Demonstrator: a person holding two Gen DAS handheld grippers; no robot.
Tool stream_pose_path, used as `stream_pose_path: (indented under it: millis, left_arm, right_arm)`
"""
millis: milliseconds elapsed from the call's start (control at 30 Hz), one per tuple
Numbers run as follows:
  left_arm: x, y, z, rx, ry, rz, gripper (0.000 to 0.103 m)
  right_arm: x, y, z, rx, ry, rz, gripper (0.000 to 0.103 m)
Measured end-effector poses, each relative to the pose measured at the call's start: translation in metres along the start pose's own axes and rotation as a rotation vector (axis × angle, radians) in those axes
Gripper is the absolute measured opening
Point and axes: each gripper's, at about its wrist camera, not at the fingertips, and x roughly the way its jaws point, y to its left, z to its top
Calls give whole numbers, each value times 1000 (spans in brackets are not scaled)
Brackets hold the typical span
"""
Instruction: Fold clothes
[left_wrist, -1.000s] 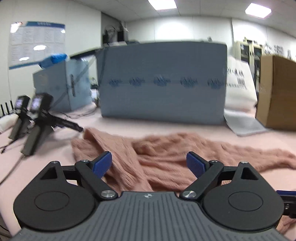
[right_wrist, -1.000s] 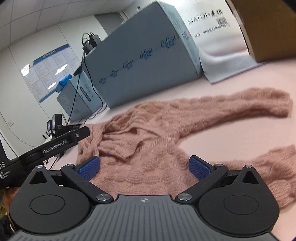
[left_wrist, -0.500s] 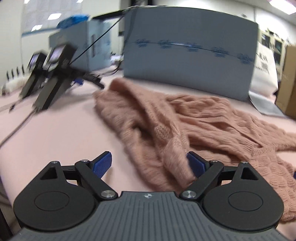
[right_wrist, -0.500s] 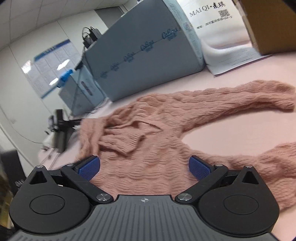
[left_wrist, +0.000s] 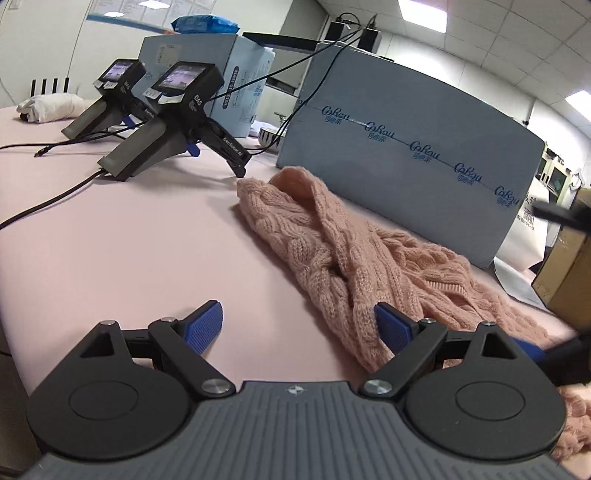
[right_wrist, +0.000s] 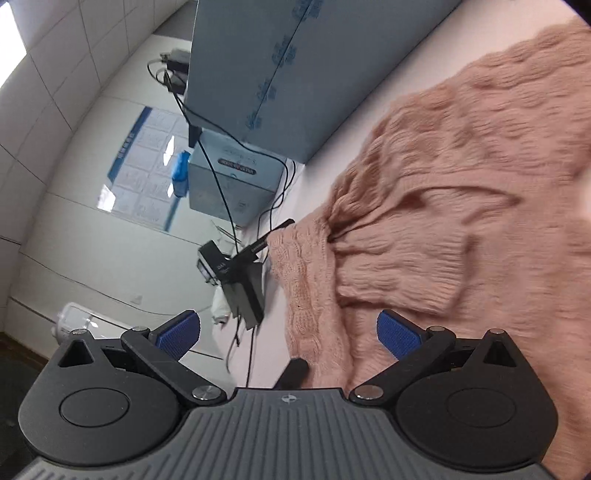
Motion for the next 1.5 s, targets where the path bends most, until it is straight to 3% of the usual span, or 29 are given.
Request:
stream_pose_path:
  millis: [67,133,200,267,300,333,500,567,667,767,800,933,1000,1067,1167,1300,1367,1500]
  left_arm:
    - [0,-1,-1,18,2,-12,88]
    - [-1,2,-1,3,-5,-32,88]
    - [-1,6,-2,-19,-13,-53,88]
    - [-1,10,-2,-41,-21,-76,88]
    - [-1,12,-3,-52,-25,-87,88]
    - [-1,13,-3,-60,-29,-96,88]
    - [-2,16,-4,-76,-35,-108,88]
    - [-2,16,-4,-72,-34,-106,88]
    - [-2,14,-3,-62,-30,-100,88]
    - [0,17,0,-72,-18,-102,88]
    - [1,16,3,-74,-7,-96,88]
    - [7,7,21,-54,-17,-70,88]
    - [12,-2,38,-69,-20,-134,88]
    - [21,-13,51,-78,0,-215,98]
    - [42,-36,54,-53,26,-247,101]
    - [73,-60,36,91,102,-131,101]
    - [78,-63,33,140,133,-121,102]
    - [78,-59,31,130,131,-133,103]
  right_arm:
    - [12,5,0,-55,15,-25,92]
    - [20,8,-1,-112,30,-50,70]
    - [29,11,-1,-170,46,-74,60]
    - [38,14,-2,-227,61,-99,35]
    - [43,15,-2,-256,69,-112,9]
    - [47,17,-2,-285,76,-124,5]
    - [41,23,-7,-423,-25,-211,5]
    - [40,22,-6,-438,-18,-263,5]
    - [35,12,-7,-404,8,-274,6]
    - [24,10,-9,-414,13,-285,19]
    - [20,11,-10,-430,9,-289,28]
    - [-50,20,-21,-551,-149,-377,40]
    - [-89,17,-27,-564,-241,-430,51]
    - [-124,11,-33,-570,-332,-488,61]
    - [-162,-7,-40,-546,-411,-587,63]
    - [-203,-34,-53,-492,-488,-690,63]
    - [-219,-48,-60,-465,-500,-721,64]
    - [-239,-69,-69,-420,-487,-718,64]
